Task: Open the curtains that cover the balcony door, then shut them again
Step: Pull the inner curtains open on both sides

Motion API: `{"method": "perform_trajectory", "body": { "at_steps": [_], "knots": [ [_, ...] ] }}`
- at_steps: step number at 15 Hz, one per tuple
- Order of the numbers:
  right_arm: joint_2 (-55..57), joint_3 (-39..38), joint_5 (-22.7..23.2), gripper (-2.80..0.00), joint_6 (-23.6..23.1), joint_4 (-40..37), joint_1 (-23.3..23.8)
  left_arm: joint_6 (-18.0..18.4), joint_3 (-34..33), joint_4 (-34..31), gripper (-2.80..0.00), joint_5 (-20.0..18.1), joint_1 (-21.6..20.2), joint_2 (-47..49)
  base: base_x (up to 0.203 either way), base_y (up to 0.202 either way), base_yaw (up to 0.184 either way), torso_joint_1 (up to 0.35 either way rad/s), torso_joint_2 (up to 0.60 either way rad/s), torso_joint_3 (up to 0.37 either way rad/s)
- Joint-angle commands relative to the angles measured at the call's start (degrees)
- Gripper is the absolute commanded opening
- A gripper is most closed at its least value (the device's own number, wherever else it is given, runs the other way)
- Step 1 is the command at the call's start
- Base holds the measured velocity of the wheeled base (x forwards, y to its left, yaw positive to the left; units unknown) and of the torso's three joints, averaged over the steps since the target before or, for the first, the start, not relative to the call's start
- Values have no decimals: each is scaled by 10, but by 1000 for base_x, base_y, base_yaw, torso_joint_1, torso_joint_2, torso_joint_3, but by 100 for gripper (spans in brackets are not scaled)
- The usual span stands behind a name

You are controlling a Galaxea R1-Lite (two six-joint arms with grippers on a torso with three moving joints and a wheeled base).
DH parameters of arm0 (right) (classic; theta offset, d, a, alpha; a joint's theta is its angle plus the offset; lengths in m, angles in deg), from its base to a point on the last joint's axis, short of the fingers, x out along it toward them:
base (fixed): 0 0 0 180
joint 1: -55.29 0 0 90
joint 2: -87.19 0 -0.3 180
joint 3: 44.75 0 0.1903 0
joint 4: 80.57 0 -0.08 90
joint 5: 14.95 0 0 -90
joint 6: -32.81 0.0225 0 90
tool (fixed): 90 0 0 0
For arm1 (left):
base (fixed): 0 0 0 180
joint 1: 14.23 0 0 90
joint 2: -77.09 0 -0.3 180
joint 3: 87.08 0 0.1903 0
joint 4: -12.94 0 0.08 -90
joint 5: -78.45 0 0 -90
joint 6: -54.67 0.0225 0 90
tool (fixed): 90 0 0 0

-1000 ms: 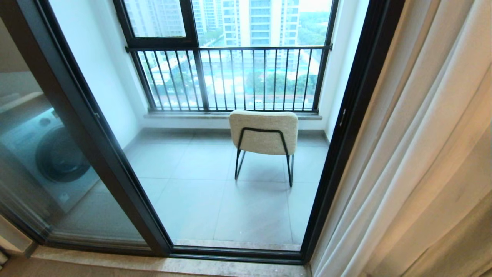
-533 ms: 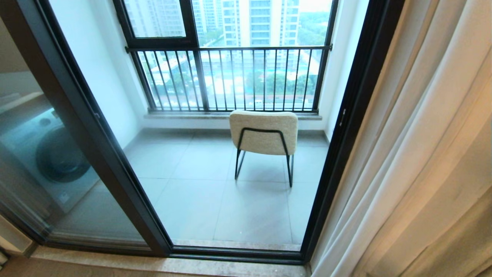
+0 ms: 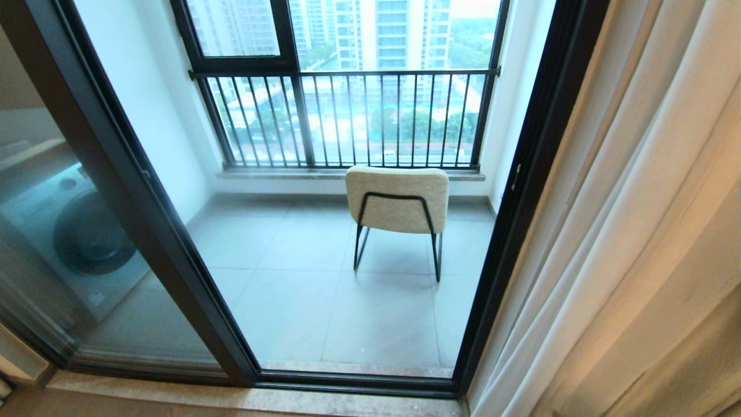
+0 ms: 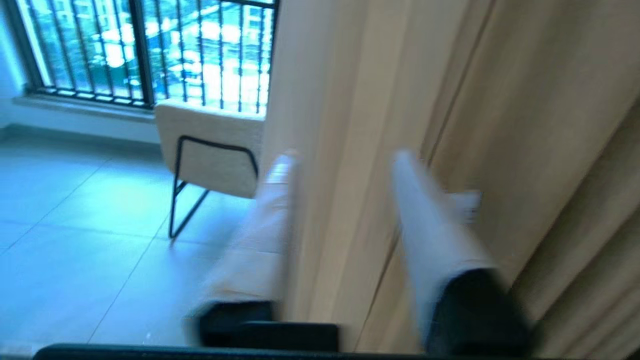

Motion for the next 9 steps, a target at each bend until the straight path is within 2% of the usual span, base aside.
{"method": "perform_trajectory", "body": {
  "at_steps": [1, 4, 6, 9],
  "knots": [
    [-35, -34, -3, -280, -4, 2, -29, 0, 0, 0, -280, 0, 0, 0, 0, 0, 0, 0, 0, 0],
    [-88, -97, -3, -280, -22, 1, -55, 0, 0, 0, -280, 0, 0, 0, 0, 0, 0, 0, 0, 0],
    [-102, -112, -2, -280, -25, -13, -60, 0, 0, 0, -280, 0, 0, 0, 0, 0, 0, 0, 0, 0],
    [-101, -112, -1, -280, -26, -97, -42, 0, 0, 0, -280, 0, 0, 0, 0, 0, 0, 0, 0, 0]
  ]
}}
